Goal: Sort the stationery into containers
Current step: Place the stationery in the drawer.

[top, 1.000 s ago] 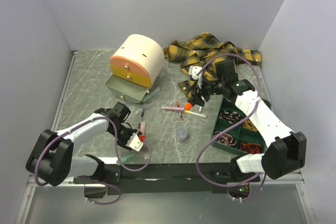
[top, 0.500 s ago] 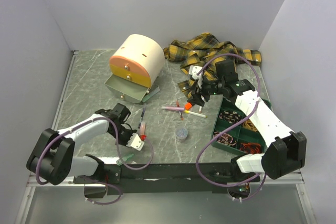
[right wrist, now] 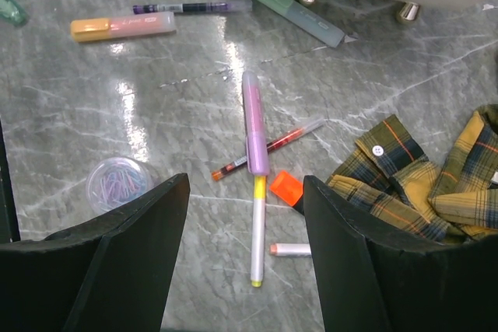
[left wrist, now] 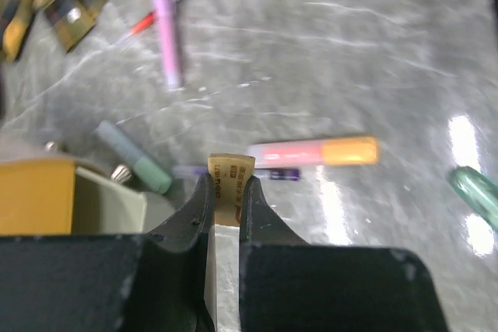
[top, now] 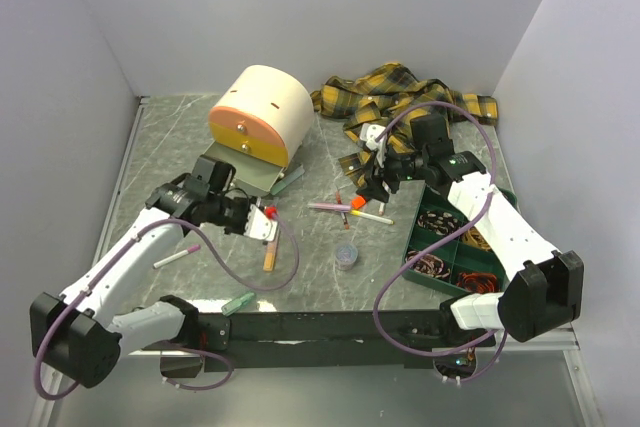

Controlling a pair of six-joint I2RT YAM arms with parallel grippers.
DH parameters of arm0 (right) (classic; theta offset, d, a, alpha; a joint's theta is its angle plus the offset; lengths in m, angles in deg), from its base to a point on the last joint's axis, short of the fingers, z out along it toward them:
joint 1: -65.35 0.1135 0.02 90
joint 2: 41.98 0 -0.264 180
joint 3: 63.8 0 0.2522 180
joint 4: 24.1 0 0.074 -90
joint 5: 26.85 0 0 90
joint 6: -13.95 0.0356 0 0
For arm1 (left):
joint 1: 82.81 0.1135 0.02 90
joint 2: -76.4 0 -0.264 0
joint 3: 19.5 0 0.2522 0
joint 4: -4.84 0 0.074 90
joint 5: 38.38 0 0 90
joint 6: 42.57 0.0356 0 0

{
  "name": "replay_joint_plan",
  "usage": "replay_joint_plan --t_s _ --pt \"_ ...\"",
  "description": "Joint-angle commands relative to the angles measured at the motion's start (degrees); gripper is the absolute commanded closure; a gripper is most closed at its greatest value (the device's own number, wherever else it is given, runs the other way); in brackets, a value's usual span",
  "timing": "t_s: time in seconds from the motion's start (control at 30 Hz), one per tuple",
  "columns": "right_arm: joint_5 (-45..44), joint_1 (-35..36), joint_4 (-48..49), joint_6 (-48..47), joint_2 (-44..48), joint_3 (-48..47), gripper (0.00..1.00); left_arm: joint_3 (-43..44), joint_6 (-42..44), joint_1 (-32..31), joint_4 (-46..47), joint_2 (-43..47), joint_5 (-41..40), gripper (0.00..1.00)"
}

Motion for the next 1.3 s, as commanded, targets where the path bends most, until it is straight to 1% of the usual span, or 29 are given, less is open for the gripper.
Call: replay_joint_plan --t_s 0.0,0.07,0.1,0.13,0.2,0.27,0.37,0.53,0.7,0.87,0.97,1.0,1.07,1.17,1.27 --pt "0.36 -0.59 3.68 2.43 0.47 -1.94 0.32 0.93 -11.55 2.0 10.85 -2.38 -1.36 0.97" --pt "0.45 -0.77 3.95 2.95 -0.14 -2.72 0.32 1.37 -15.15 3.14 14.3 -5.53 -4.43 0.97" --pt "0.53 -0.68 4.12 3.04 -0.32 -2.9 0.32 2.07 -19.17 3.85 18.85 -6.34 -5.05 0.97" --pt "0.45 -0.68 3.95 3.05 -0.41 -3.17 0.32 2.16 -21.47 6.03 21.5 -6.87 -5.23 0.98" --pt "0.18 -0.68 4.13 3.05 -0.41 -3.52 0.32 1.46 -24.21 7.72 26.26 -6.78 -5.41 0.98" --pt "0.09 -0.77 4.39 3.13 -0.23 -2.91 0.32 1.2 -23.26 8.16 28.38 -6.78 -7.07 0.98" --pt "0.18 -0.77 5.35 4.27 0.38 -1.59 0.32 1.29 -21.94 8.6 27.51 -8.01 -7.52 0.97" --pt "0.27 -0.77 6.67 5.33 1.0 -0.18 0.32 0.5 -22.99 8.69 28.47 -9.41 -8.92 0.95" --pt "0.01 -0.77 6.68 5.42 0.73 -0.53 0.32 -0.56 -24.74 8.69 33.99 -11.88 -12.96 0.95" --pt "-0.08 -0.77 6.5 5.24 0.3 -1.06 0.32 -2.14 -25.19 8.6 36.99 -13.29 -14.2 0.94" --pt "-0.08 -0.86 6.67 5.33 0.29 -0.71 0.32 -3.45 -25.63 8.69 38.66 -13.29 -14.72 0.84" --pt "-0.08 -0.86 6.76 5.42 0.38 -0.62 0.32 -3.72 -26.15 8.69 39.1 -13.29 -14.81 0.77" --pt "0.01 -0.94 7.11 5.77 0.29 -0.44 0.32 -4.42 -26.94 8.69 40.42 -13.2 -15.43 0.68" --pt "0.01 -0.86 7.29 5.95 0.29 -0.35 0.32 -4.95 -28.96 8.69 41.74 -12.41 -16.22 0.59" --pt "0.01 -0.94 7.46 5.95 0.38 -0.09 0.32 -5.13 -30.81 8.6 41.92 -11.01 -16.13 0.55"
